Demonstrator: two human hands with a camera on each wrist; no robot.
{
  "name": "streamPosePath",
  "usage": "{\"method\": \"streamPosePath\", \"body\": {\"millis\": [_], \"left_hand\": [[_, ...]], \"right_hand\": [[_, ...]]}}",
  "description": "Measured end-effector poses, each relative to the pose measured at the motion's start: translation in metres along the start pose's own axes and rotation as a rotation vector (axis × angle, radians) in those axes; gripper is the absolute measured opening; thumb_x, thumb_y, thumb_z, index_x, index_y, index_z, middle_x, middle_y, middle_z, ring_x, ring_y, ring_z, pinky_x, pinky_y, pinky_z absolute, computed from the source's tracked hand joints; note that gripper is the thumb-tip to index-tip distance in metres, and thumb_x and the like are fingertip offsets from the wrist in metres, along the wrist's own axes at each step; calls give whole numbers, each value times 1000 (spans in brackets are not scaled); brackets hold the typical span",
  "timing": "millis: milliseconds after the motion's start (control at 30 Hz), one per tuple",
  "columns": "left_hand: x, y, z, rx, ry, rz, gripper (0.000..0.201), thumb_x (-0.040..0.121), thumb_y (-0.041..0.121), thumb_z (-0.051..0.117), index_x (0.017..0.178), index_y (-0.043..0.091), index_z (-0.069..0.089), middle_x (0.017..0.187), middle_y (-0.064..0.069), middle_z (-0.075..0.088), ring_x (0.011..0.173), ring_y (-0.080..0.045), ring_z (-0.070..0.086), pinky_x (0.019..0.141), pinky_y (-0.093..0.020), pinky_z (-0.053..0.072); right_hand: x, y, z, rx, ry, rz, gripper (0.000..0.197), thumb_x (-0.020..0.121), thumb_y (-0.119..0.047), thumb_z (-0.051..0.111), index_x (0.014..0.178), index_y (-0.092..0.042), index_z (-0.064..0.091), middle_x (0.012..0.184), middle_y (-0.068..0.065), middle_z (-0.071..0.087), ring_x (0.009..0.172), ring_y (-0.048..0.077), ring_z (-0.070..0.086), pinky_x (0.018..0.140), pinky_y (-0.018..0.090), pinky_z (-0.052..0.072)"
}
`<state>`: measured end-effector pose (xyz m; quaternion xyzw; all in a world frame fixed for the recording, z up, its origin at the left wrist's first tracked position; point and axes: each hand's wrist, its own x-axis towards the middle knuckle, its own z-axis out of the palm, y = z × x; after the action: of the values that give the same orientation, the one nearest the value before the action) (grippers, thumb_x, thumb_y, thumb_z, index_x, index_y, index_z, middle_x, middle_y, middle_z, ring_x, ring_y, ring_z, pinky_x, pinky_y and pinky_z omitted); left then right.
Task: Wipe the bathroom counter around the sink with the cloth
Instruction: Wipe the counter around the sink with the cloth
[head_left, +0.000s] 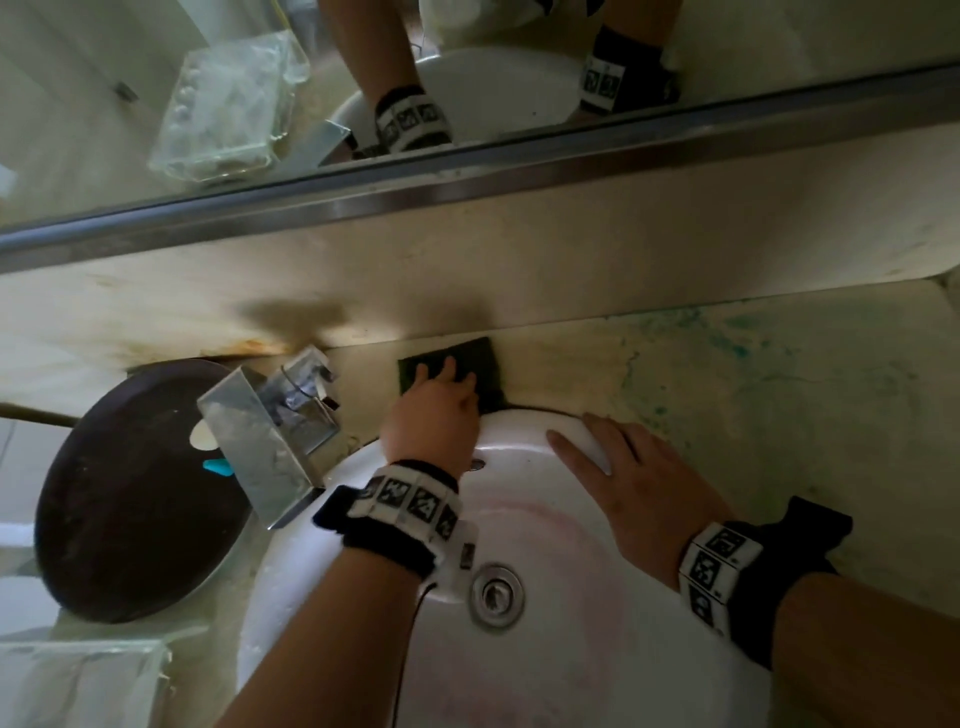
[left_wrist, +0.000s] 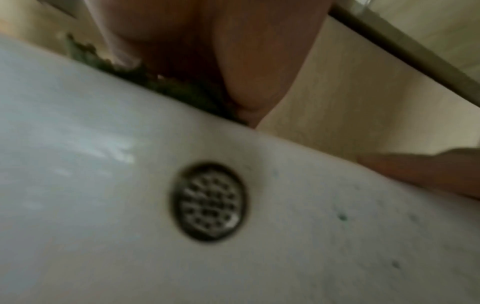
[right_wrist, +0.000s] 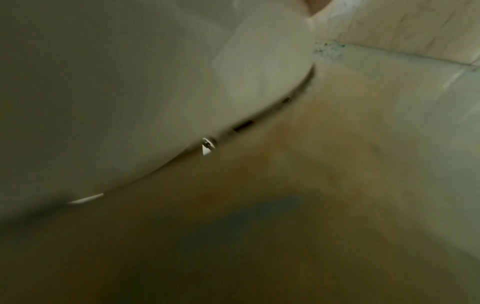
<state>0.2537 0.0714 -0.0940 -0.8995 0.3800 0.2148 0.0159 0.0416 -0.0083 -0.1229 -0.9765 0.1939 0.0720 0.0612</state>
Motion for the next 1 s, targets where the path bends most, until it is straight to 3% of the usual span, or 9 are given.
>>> {"method": "streamPosePath", "body": {"millis": [133,233,300,400,500,633,800,900,1000], "left_hand": [[-8,-30,-3,128,-3,-179,43,101,26,27,141,29,39,155,1,26,138,-28,33,95,-44,47],[-5,-33,-5,79,10,-328,43,100,25,29,143,25,36,154,-2,28,138,-30,32,89,-44,49],[4,-28,-6,64,21,-332,43,100,24,31,142,23,37,153,-4,29,138,-33,30,89,-46,49],[22,-17,-13,31,88,-241,38,99,24,35,135,24,48,142,-6,44,130,-31,41,86,-46,49],[31,-2,-21,47,135,-114,32,96,24,43,120,21,63,121,-9,62,110,-31,56,83,-37,46],[30,32,-14,197,100,45,35,96,27,40,127,20,55,117,-10,61,101,-27,60,72,-34,46],[34,85,-2,290,84,298,39,95,21,43,134,20,48,134,-5,49,113,-28,51,69,-37,44],[35,110,8,260,27,346,45,96,18,42,141,23,39,149,-3,33,129,-30,39,84,-45,49],[36,108,6,244,-13,378,46,100,18,37,146,22,32,156,-3,22,141,-30,24,99,-47,44]], "right_hand": [[0,1,0,5,6,-3,88,60,-7,48,145,-21,34,136,19,46,109,37,53,84,47,52],[0,0,0,9,17,-2,86,60,-7,46,145,-21,34,135,20,47,109,37,52,84,46,53],[0,1,0,9,25,-7,84,63,-8,45,145,-21,33,136,20,46,109,37,52,85,46,52],[0,1,-1,4,39,-17,83,64,-9,44,145,-21,32,136,19,47,108,36,52,86,44,51],[-1,0,-1,22,34,-8,83,64,-13,44,145,-22,34,135,18,48,107,34,53,85,42,51],[0,3,-3,27,48,-26,83,62,-17,49,144,-21,37,134,18,50,107,34,55,84,42,51],[-2,4,-1,41,42,-54,87,63,-24,65,144,-19,35,135,18,46,110,36,49,89,44,48],[-2,5,-4,59,58,-74,76,63,-20,59,134,-16,34,129,19,48,106,36,45,87,44,50],[-2,4,-4,51,53,-71,72,63,-19,51,133,-16,35,128,19,48,105,34,45,86,43,50]]}}
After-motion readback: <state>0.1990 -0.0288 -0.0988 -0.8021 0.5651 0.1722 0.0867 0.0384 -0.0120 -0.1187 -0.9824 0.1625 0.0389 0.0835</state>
